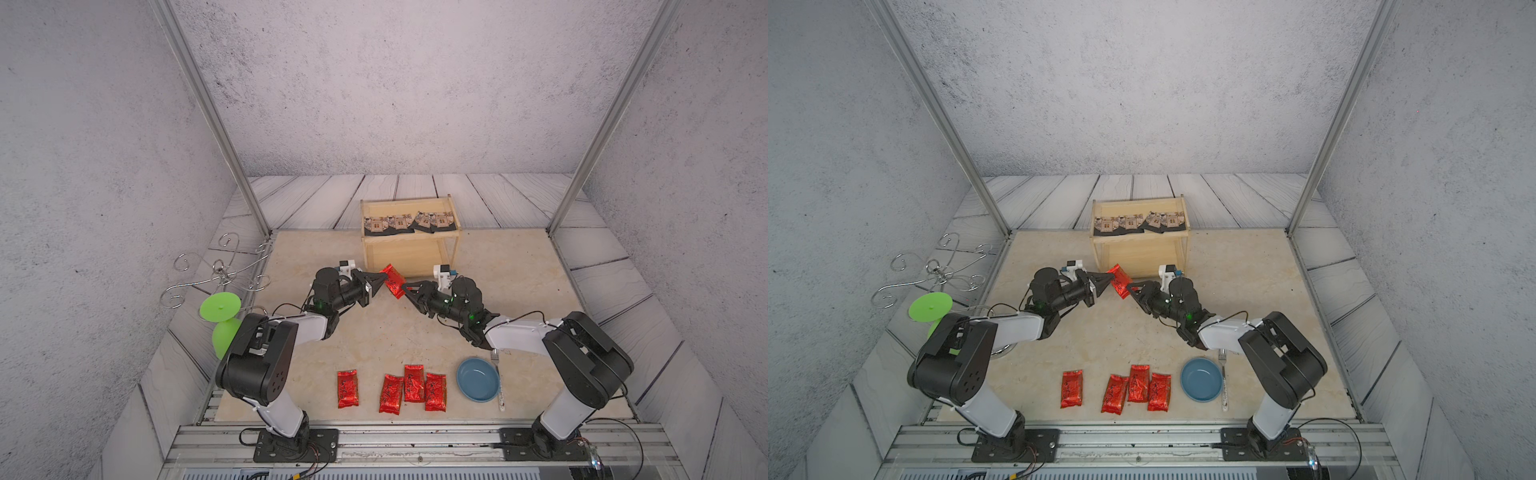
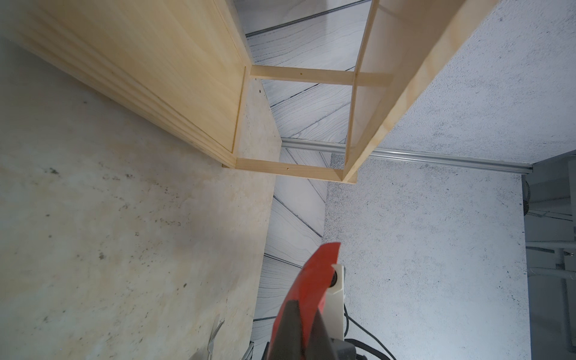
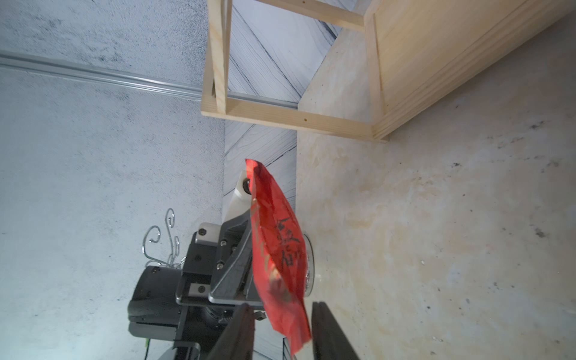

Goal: Place the tea bags on the shelf by color
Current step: Pick up the tea bag from the center of the board.

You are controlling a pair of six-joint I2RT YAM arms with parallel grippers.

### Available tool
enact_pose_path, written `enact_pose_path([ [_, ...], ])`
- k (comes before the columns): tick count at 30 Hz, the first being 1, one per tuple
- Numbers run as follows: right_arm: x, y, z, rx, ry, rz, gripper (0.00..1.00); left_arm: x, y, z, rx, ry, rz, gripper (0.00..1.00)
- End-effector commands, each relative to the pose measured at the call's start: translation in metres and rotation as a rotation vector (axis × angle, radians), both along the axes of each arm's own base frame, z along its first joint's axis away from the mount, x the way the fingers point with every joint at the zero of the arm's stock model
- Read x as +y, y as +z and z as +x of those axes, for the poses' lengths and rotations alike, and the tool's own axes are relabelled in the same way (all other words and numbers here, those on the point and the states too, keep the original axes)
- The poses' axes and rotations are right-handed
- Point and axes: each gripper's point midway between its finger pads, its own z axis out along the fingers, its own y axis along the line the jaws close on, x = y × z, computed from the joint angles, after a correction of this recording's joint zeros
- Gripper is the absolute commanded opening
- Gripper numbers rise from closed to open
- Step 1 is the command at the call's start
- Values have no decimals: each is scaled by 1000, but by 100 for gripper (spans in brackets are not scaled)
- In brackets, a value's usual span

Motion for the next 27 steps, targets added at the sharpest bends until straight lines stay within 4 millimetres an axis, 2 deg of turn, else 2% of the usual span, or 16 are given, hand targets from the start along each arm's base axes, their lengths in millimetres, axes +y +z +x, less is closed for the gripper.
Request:
enact_pose_path([
  [1, 4, 12, 1, -17, 15, 59, 28, -3, 16, -1, -38, -9, -28, 1],
  [7, 4, 6, 2, -10, 13, 58, 15, -4, 15, -1, -28, -7, -53, 1],
  [12, 3, 4, 3, -15, 7, 53, 0, -4, 15, -2, -27, -7, -55, 1],
  [16, 3, 4, 2, -15, 9, 52, 0, -4, 16, -2, -28, -10, -54, 6],
  [21, 3, 1, -2, -6, 27, 50, 0, -1, 11, -3, -20, -18, -8, 27],
  [27, 8, -3, -5, 18, 62, 55, 0, 0, 8, -2, -28, -23, 11, 29],
])
